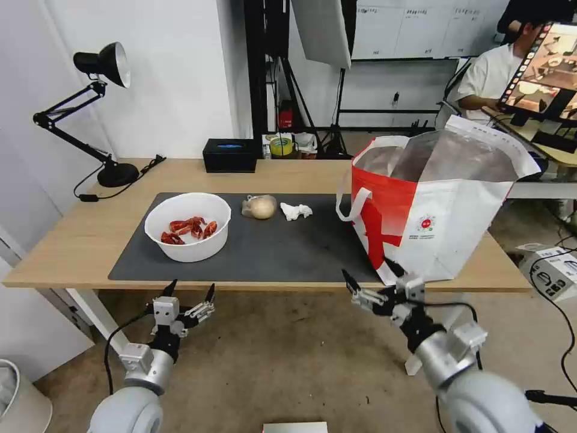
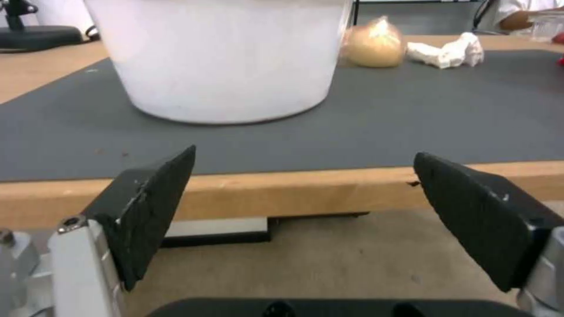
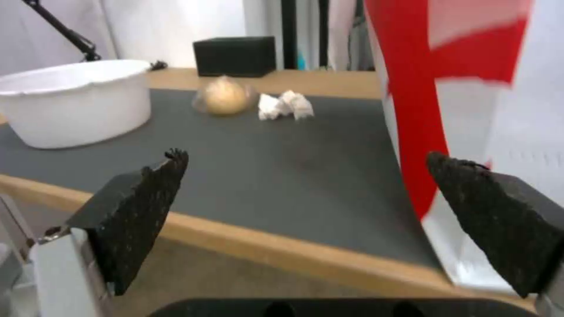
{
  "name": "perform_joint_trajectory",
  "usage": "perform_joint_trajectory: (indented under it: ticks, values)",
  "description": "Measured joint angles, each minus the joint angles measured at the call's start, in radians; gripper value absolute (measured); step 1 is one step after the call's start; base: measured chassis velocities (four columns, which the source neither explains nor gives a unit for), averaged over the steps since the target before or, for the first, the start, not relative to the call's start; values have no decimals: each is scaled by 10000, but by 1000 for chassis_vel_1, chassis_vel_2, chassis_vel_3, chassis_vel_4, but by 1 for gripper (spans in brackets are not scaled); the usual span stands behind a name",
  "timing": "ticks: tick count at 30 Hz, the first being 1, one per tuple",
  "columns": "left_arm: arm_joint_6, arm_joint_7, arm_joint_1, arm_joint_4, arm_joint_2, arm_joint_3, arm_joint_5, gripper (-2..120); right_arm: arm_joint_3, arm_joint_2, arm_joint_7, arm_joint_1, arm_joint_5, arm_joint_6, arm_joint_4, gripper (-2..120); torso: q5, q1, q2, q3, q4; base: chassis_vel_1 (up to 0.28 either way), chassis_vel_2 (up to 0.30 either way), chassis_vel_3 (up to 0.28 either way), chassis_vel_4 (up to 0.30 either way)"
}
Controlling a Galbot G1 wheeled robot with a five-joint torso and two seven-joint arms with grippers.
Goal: Pick up the trash from the table and place it into the takeout bag.
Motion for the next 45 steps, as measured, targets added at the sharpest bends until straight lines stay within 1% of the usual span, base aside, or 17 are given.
perform_joint_trajectory:
  ticks: [4, 8, 12, 32, 43, 45]
  values:
    - [-40, 52, 96, -1, -38, -64, 52, 100, -84, 147, 16, -132, -41, 204, -233, 100, 0, 1, -1, 0, 0, 0, 0, 0, 0]
    - [-55, 115, 273, -28, -144, -136, 124, 100, -319, 351, 12, 26, 7, 343, -773, 100, 0, 2, 0, 0, 0, 0, 0, 0, 0]
    - [-58, 118, 291, -26, -130, -146, 123, 100, -432, 380, 11, 185, 11, 343, -865, 100, 0, 2, -1, 1, 0, 0, 0, 0, 0]
    - [-95, 159, 306, -24, -329, 128, 313, 100, -721, 467, 7, 386, 35, 258, -909, 100, 1, 2, 0, 1, 0, 0, 0, 0, 0]
    - [-96, 161, 237, -47, -278, 82, 258, 100, -882, 447, 33, 691, 106, 77, -952, 100, 1, 2, 0, 1, 0, 0, 0, 0, 0]
    - [-96, 161, 221, -43, -282, 117, 258, 100, -938, 408, 87, 861, 273, -70, -880, 100, 1, 2, 0, 1, 0, 0, 0, 0, 0]
